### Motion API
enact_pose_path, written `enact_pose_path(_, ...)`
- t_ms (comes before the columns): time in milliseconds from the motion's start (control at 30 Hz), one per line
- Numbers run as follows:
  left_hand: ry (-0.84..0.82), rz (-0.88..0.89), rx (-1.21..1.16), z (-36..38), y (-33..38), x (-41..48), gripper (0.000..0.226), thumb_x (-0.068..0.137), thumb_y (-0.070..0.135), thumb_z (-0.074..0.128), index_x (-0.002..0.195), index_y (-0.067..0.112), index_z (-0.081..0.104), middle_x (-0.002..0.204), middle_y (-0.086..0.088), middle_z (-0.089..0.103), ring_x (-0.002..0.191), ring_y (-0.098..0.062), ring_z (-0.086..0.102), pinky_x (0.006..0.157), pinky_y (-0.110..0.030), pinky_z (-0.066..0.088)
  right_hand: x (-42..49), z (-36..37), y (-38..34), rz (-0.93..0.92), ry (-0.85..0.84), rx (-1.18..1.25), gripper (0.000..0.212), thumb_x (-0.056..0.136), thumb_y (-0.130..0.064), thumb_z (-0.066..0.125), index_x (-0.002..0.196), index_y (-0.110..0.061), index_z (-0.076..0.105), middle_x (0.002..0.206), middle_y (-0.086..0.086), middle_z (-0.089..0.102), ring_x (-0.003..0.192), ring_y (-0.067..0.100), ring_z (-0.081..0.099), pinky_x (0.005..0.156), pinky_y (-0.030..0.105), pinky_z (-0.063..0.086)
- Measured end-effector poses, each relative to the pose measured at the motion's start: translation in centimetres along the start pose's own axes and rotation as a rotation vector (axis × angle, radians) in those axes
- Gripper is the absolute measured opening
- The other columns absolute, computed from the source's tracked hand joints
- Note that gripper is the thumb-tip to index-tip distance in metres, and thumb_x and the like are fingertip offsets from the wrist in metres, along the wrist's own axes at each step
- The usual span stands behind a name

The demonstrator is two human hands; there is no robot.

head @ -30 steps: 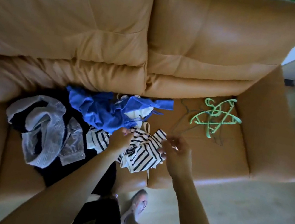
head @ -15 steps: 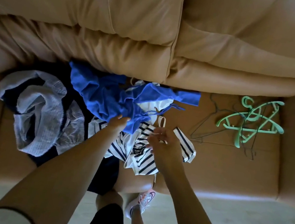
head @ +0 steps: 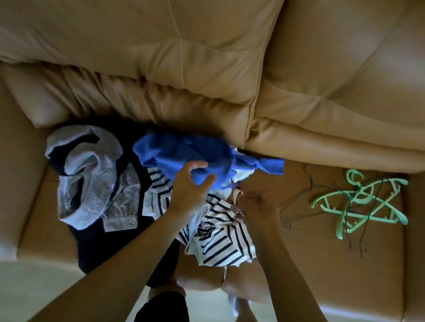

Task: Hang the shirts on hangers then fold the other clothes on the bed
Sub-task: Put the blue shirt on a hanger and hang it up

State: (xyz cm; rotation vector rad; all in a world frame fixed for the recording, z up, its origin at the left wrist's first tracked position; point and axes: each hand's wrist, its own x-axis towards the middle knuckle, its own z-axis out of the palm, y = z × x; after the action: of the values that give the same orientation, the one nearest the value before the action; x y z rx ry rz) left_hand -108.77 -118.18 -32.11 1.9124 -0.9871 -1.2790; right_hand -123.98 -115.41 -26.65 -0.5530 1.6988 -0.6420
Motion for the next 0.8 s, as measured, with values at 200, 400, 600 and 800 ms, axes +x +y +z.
enact_pose_path(200,-0.084,0.242,-0.088,-2.5,11.2,-6.0,0.024,0.088,0.002,0.068,0.098,0.02,0.057,0.1,0.01,0.06,0.096,0.0,0.058,0.083,-0.009,0.044,-2.6,-1.6,-6.2,-0.52,-0.142,-0.508,0.068,0.086,-0.002,0.071,0.145,-0.018,0.042,0.14,0.005,0.046,0.117,0.018,0.05,0.099,0.037,0.047)
enact_pose_path(400,-0.013,0.39,-0.085,-4.7,20.5,-9.6,0.016,0.095,0.006,0.06,0.109,-0.001,0.056,0.105,-0.018,0.063,0.099,-0.022,0.064,0.089,-0.034,0.054,-6.4,-5.2,-12.5,-0.871,-0.142,-0.553,0.027,0.082,-0.038,0.062,0.104,-0.021,0.061,0.095,-0.008,0.052,0.088,0.017,0.047,0.081,0.038,0.042)
enact_pose_path(600,0.072,0.395,-0.19,-6.5,26.6,-12.8,0.011,0.099,0.006,0.056,0.107,0.012,0.061,0.099,-0.004,0.064,0.091,-0.015,0.062,0.073,-0.019,0.055,-10.9,-9.0,-18.7,-0.893,-0.473,-0.473,0.033,0.096,-0.01,0.066,0.069,-0.024,0.052,0.052,-0.015,0.046,0.051,0.0,0.041,0.055,0.013,0.033)
enact_pose_path(800,-0.18,0.563,-0.282,-7.3,28.6,-17.2,0.06,0.087,0.038,0.075,0.139,0.021,0.05,0.139,-0.002,0.058,0.129,-0.016,0.056,0.102,-0.034,0.051,-15.4,-9.7,-23.5,-0.875,-0.575,-0.217,0.071,0.1,-0.054,0.049,0.084,0.016,0.049,0.073,0.018,0.05,0.066,0.027,0.044,0.06,0.039,0.035)
